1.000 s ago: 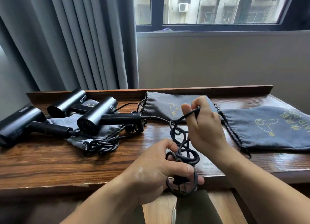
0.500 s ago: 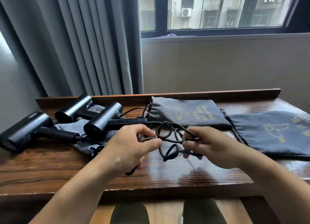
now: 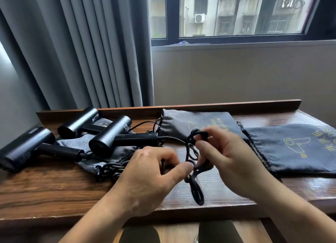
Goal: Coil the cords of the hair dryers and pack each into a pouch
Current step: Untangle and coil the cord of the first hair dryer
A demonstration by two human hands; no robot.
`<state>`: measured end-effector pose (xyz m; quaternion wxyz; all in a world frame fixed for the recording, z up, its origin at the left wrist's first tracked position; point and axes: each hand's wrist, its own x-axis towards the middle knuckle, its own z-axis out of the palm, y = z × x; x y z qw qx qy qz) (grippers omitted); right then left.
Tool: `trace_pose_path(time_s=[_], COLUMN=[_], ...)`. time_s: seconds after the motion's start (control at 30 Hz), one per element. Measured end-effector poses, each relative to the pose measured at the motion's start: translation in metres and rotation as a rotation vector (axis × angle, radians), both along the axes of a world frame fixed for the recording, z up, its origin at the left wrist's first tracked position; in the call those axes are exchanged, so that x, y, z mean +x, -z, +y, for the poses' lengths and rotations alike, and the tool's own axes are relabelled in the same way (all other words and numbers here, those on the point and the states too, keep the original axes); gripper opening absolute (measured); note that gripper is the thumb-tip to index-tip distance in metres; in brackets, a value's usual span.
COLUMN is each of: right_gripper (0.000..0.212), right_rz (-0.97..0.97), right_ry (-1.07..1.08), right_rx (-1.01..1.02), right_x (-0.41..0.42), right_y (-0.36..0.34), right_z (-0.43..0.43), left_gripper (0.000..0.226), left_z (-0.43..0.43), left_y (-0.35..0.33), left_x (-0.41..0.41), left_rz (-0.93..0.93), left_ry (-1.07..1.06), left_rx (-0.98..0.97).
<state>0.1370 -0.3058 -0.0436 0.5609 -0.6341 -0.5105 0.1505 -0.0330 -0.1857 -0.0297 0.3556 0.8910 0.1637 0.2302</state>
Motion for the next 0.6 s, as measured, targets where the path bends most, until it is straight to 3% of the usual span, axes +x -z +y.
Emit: trace_pose_path(time_s=[0.1,0.17,0.27,0.33,0.47,0.6], right_gripper=[0.021,0.027,0.026,0.017,0.018,0.043], right_rz=[-0.221,-0.286,-0.323,-0.248,-0.065,0.308], right_ry=[0.025,0.029,-0.003,0.0,0.063,-0.131], right_rx=[-0.066,-0.086,-0.118,-0.109,0.009,0.103], right_x=[-0.008,-0.011,-0.014,-0.017,-0.022,-0.035], right_y=[0.006,0.007,0.006,0.004,0.001,-0.008], right_z=[-0.005,-0.009,-0.013,-0.013,-0.011,-0.016], left_gripper=[0.045,0.033,0.024,0.013,0.021,0.026], left_z=[-0.004,-0.002,-0.002,-0.006,-0.017,-0.038], left_y=[0.001,0.004,0.007,0.008,0.012,0.011], left_x=[-0.002,-0.001,0.001,0.004,0.012,0.015], left_rz=[-0.094,-0.177,-0.16,-0.164,-0.216,-0.376], left_ry=[-0.057,-0.112,-0.098,-0.09,-0.104,-0.099], left_rx=[-0.051,-0.112,-0.115,-0.14,-0.402,-0.642])
